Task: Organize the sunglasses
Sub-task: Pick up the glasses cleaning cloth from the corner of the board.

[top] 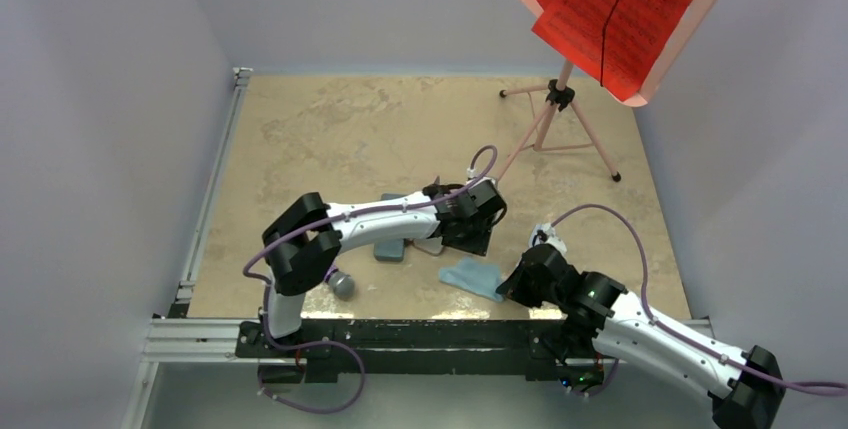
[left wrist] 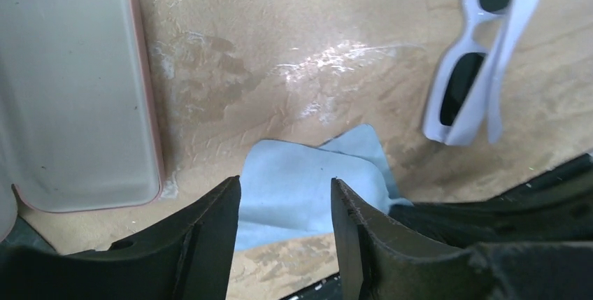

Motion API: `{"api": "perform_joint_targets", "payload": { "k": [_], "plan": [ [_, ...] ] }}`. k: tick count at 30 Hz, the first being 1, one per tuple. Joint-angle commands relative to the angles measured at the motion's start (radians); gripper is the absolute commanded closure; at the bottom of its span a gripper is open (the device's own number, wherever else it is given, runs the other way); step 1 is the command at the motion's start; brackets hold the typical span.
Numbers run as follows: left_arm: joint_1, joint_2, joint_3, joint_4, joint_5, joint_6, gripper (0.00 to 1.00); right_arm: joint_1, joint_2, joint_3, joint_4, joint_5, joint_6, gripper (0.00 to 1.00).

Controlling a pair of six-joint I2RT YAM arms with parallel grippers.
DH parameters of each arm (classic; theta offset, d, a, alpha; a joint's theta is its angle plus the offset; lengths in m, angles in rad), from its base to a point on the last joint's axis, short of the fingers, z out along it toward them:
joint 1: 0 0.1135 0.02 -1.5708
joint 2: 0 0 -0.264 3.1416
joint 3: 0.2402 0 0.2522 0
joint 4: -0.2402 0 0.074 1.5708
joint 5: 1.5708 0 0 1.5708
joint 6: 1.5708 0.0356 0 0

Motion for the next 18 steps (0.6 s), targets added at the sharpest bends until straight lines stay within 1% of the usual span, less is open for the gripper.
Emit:
{"api": "perform_joint_targets", "payload": {
  "k": [1, 3, 8, 10, 12, 15, 18],
  "plan": [
    [-0.003, 0.059, 0.068, -0.072, -0.055, -0.019, 0.47, -0.001, 0.001, 0.020, 0.009, 0.009, -0.019, 1.00],
    [-0.003, 0.090, 0.079, -0.075, -0.066, -0.029, 0.48, 0.000, 0.007, 0.018, 0.011, 0.007, -0.019, 1.00],
    [-0.003, 0.151, 0.121, -0.101, -0.072, -0.054, 0.56, 0.000, 0.021, 0.013, 0.025, 0.002, -0.020, 1.00],
    [-0.003, 0.163, 0.119, -0.101, -0.071, -0.064, 0.57, 0.000, 0.026, 0.015, 0.031, -0.001, -0.022, 1.00],
    [-0.003, 0.173, 0.118, -0.101, -0.065, -0.071, 0.60, 0.000, 0.031, 0.016, 0.039, -0.003, -0.025, 1.00],
    [-0.004, 0.179, 0.106, -0.089, -0.027, -0.084, 0.62, 0.000, 0.036, 0.019, 0.040, -0.001, -0.025, 1.00],
    [-0.004, 0.179, 0.081, -0.076, -0.018, -0.102, 0.64, 0.001, 0.036, 0.018, 0.042, -0.002, -0.026, 1.00]
  ]
}}
